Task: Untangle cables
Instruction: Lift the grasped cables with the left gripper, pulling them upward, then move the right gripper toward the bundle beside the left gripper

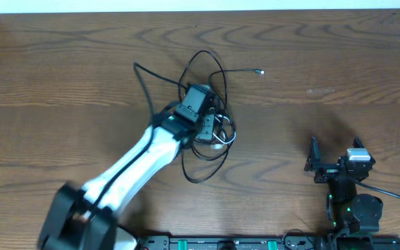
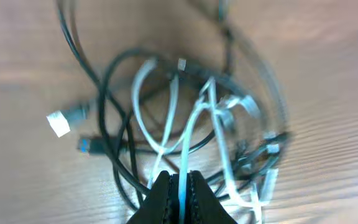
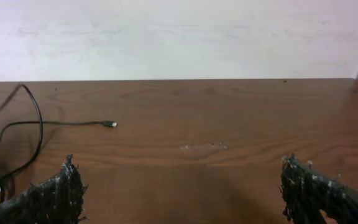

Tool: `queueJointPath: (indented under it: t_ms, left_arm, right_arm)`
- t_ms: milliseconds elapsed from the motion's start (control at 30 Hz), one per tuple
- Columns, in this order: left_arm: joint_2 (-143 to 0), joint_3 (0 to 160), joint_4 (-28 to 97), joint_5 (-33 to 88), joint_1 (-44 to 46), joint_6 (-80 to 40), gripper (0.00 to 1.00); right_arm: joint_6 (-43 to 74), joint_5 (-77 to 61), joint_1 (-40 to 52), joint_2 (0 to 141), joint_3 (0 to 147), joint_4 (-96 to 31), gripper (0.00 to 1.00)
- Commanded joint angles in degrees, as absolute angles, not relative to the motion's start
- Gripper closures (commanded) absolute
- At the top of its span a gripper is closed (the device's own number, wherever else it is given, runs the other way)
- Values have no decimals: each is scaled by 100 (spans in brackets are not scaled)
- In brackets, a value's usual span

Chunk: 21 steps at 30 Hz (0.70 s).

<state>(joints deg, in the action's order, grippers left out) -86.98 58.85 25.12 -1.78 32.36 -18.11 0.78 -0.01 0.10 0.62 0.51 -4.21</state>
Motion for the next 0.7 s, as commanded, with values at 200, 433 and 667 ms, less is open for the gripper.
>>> queueJointPath:
  t_ms: [200,433,667]
  left_arm:
    - [-6820,5999,2086,-320,3238,-2082,92]
    - [-6598,5996,2018,-228,3238,-2272,92]
    - [-6930,5996,1817,-189,3245,-2585,92]
  right_arm:
    - [14,5,84,32,32,-429,1]
    - [16,5,84,32,32,-429,1]
    - [14,5,84,32,30,-405,1]
